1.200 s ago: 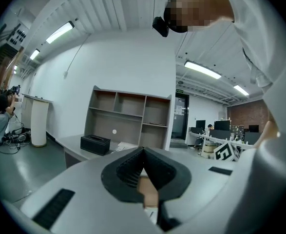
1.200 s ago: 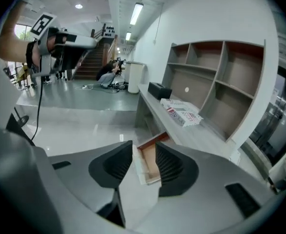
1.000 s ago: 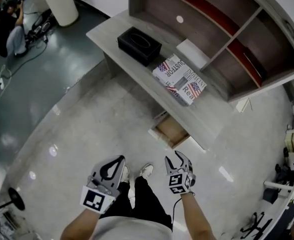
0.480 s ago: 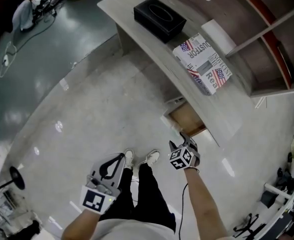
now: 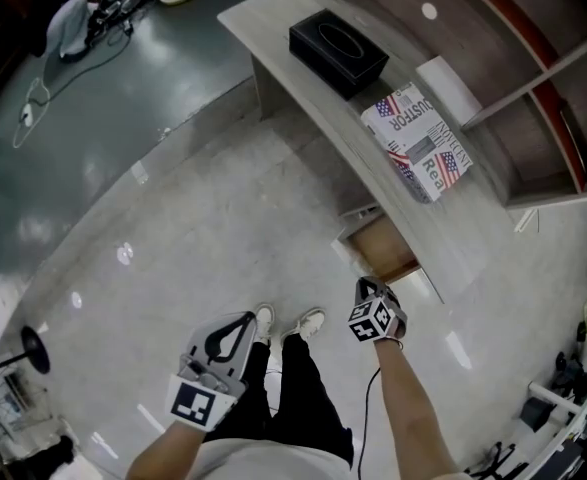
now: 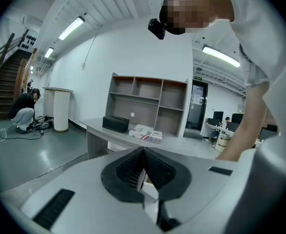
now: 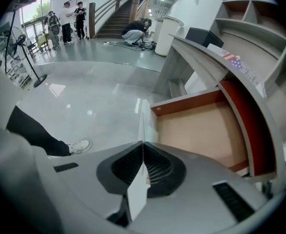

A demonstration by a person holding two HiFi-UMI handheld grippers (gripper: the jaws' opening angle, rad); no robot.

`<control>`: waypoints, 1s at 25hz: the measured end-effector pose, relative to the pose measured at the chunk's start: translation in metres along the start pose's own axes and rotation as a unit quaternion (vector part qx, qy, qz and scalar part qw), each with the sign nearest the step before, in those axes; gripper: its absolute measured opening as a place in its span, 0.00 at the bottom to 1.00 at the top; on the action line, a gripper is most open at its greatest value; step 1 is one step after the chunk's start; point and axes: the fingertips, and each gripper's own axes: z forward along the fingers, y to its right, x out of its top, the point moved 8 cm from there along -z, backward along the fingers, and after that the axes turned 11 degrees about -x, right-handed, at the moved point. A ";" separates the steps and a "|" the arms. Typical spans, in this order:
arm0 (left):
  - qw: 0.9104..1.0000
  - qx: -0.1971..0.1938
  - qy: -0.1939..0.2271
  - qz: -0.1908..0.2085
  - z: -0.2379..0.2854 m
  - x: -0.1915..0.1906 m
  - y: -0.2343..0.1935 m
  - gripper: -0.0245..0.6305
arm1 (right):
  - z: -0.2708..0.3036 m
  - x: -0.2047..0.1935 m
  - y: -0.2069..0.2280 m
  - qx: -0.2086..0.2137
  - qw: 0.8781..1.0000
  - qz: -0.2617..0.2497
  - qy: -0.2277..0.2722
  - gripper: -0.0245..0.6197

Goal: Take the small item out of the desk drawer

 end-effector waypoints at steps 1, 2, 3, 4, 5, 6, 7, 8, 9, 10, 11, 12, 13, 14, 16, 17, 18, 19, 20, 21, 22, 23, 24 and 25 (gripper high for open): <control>1.000 0.000 0.003 0.001 -0.001 0.002 0.001 0.07 | -0.002 0.000 0.002 0.000 1.000 0.012 -0.002 0.08; 1.000 -0.001 0.005 0.004 -0.001 0.004 0.001 0.07 | -0.005 0.000 0.004 0.000 1.000 0.027 -0.006 0.08; 1.000 -0.003 0.007 0.006 -0.001 0.005 0.002 0.07 | -0.007 0.000 0.007 0.001 0.999 0.043 -0.011 0.08; 1.000 -0.005 0.010 0.008 -0.001 0.007 0.002 0.07 | -0.010 0.000 0.011 0.002 0.998 0.060 -0.016 0.08; 1.000 -0.007 0.014 0.009 0.000 0.010 0.003 0.07 | -0.014 0.001 0.016 0.003 0.997 0.076 -0.018 0.08; 1.000 -0.009 0.019 0.011 0.001 0.014 0.004 0.07 | -0.020 0.003 0.021 0.003 0.996 0.088 -0.017 0.08; 1.000 -0.012 0.022 0.015 0.001 0.018 0.005 0.07 | -0.025 0.005 0.024 0.001 0.995 0.096 -0.013 0.08; 0.999 -0.014 0.026 0.019 0.002 0.022 0.006 0.07 | -0.031 0.008 0.028 -0.002 0.995 0.101 -0.006 0.08; 0.999 -0.017 0.031 0.025 0.002 0.025 0.008 0.07 | -0.036 0.010 0.031 -0.005 0.994 0.107 0.001 0.08; 0.999 -0.020 0.036 0.029 0.002 0.029 0.009 0.07 | -0.042 0.013 0.034 -0.009 0.993 0.115 0.008 0.08; 0.998 -0.023 0.041 0.033 0.001 0.033 0.011 0.07 | -0.048 0.016 0.037 -0.013 0.992 0.124 0.015 0.08; 0.998 -0.025 0.044 0.036 0.000 0.036 0.012 0.07 | -0.055 0.018 0.039 -0.017 0.991 0.131 0.022 0.08; 0.998 -0.026 0.048 0.040 -0.002 0.040 0.013 0.07 | -0.061 0.021 0.041 -0.020 0.990 0.137 0.030 0.08; 0.997 -0.027 0.052 0.043 -0.004 0.044 0.014 0.07 | -0.068 0.024 0.042 -0.024 0.989 0.142 0.038 0.08; 0.996 -0.028 0.060 0.051 -0.006 0.051 0.016 0.07 | -0.080 0.030 0.046 -0.030 0.986 0.155 0.055 0.08; 0.996 -0.029 0.063 0.055 -0.007 0.054 0.016 0.07 | -0.087 0.031 0.049 -0.034 0.984 0.163 0.062 0.08; 0.996 -0.029 0.066 0.058 -0.008 0.058 0.018 0.07 | -0.094 0.032 0.052 -0.038 0.982 0.171 0.069 0.08; 0.995 -0.030 0.068 0.061 -0.009 0.061 0.019 0.07 | -0.101 0.033 0.055 -0.042 0.980 0.180 0.077 0.08; 0.995 -0.030 0.070 0.064 -0.009 0.065 0.020 0.07 | -0.108 0.034 0.058 -0.046 0.977 0.190 0.085 0.08; 0.995 -0.031 0.074 0.067 -0.010 0.068 0.021 0.07 | -0.117 0.035 0.062 -0.050 0.974 0.201 0.094 0.08; 0.994 -0.031 0.078 0.069 -0.011 0.072 0.022 0.07 | -0.127 0.037 0.066 -0.054 0.970 0.213 0.103 0.08; 0.994 -0.031 0.082 0.071 -0.011 0.076 0.023 0.07 | -0.137 0.038 0.070 -0.058 0.966 0.224 0.112 0.08; 0.993 -0.032 0.086 0.075 -0.012 0.079 0.024 0.07 | -0.146 0.039 0.075 -0.062 0.963 0.234 0.121 0.08; 0.992 -0.033 0.090 0.078 -0.011 0.083 0.025 0.07 | -0.154 0.040 0.080 -0.067 0.959 0.242 0.131 0.08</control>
